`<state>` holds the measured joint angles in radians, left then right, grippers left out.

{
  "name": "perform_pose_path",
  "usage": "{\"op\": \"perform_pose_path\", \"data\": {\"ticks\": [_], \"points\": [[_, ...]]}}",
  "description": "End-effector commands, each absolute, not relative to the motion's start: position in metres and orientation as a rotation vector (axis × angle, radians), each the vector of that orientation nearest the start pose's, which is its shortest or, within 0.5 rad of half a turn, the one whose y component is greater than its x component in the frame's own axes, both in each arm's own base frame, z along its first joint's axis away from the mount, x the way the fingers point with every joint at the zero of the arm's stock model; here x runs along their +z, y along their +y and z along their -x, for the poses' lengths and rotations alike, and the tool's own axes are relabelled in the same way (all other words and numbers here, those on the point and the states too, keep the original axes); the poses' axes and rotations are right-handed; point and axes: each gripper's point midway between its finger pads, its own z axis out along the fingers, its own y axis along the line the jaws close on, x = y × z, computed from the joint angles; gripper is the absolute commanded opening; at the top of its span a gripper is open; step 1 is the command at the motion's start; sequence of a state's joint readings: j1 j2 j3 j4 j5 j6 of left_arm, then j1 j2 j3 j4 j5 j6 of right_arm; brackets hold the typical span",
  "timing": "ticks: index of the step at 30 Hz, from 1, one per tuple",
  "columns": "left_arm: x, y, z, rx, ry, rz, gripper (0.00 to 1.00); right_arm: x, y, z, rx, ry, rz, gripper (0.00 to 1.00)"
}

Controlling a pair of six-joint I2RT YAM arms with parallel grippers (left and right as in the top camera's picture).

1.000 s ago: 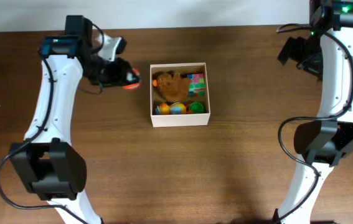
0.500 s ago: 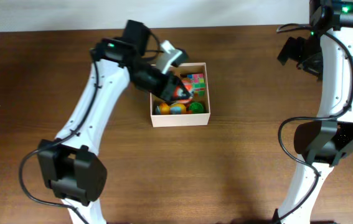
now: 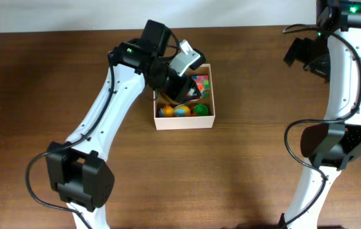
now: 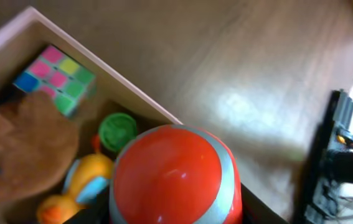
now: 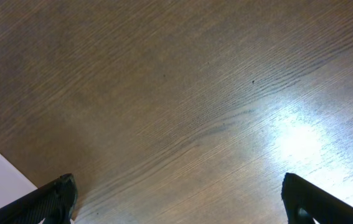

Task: Pack container
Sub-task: 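Carry the red ball right and lower it into the box, then open the left gripper and lift it out of the box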

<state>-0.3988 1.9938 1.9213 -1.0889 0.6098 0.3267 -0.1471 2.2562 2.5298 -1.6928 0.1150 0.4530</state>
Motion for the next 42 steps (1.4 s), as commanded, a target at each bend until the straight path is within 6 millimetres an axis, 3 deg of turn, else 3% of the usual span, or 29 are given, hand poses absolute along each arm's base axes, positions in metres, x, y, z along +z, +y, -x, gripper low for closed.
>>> {"op": "perform_pose_path", "data": {"ticks": [1, 7, 11, 15, 20, 22, 34, 36, 42], "points": [[0.165, -0.272, -0.396, -0.837, 2.453, -1.116, 0.43, 0.212, -0.084, -0.433, -0.133, 2.805, -0.893, 0.99], [0.123, -0.275, -0.400, -0.863, 2.535, -1.118, 0.42, 0.212, -0.084, -0.433, -0.134, 2.805, -0.893, 0.99], [0.110, -0.275, -0.401, -0.870, 2.564, -1.117, 0.42, 0.212, -0.084, -0.433, -0.133, 2.805, -0.893, 0.99], [0.109, -0.275, -0.401, -0.871, 2.566, -1.117, 0.43, 0.212, -0.084, -0.433, -0.133, 2.805, -0.893, 0.99], [0.109, -0.275, -0.400, -0.872, 2.566, -1.117, 0.78, 0.212, -0.084, -0.433, -0.133, 2.805, -0.893, 0.99], [0.109, -0.276, -0.400, -0.878, 2.564, -1.117, 0.87, 0.212, -0.084, -0.433, -0.133, 2.805, -0.893, 0.99], [0.112, -0.278, -0.400, -0.901, 2.561, -1.106, 0.87, 0.212, -0.084, -0.433, -0.133, 2.805, -0.893, 0.99], [0.114, -0.279, -0.400, -0.913, 2.558, -1.097, 0.92, 0.212, -0.084, -0.433, -0.133, 2.805, -0.893, 0.99], [0.127, -0.282, -0.405, -0.914, 2.528, -1.095, 0.92, 0.212, -0.084, -0.433, -0.133, 2.805, -0.893, 0.99]]}}
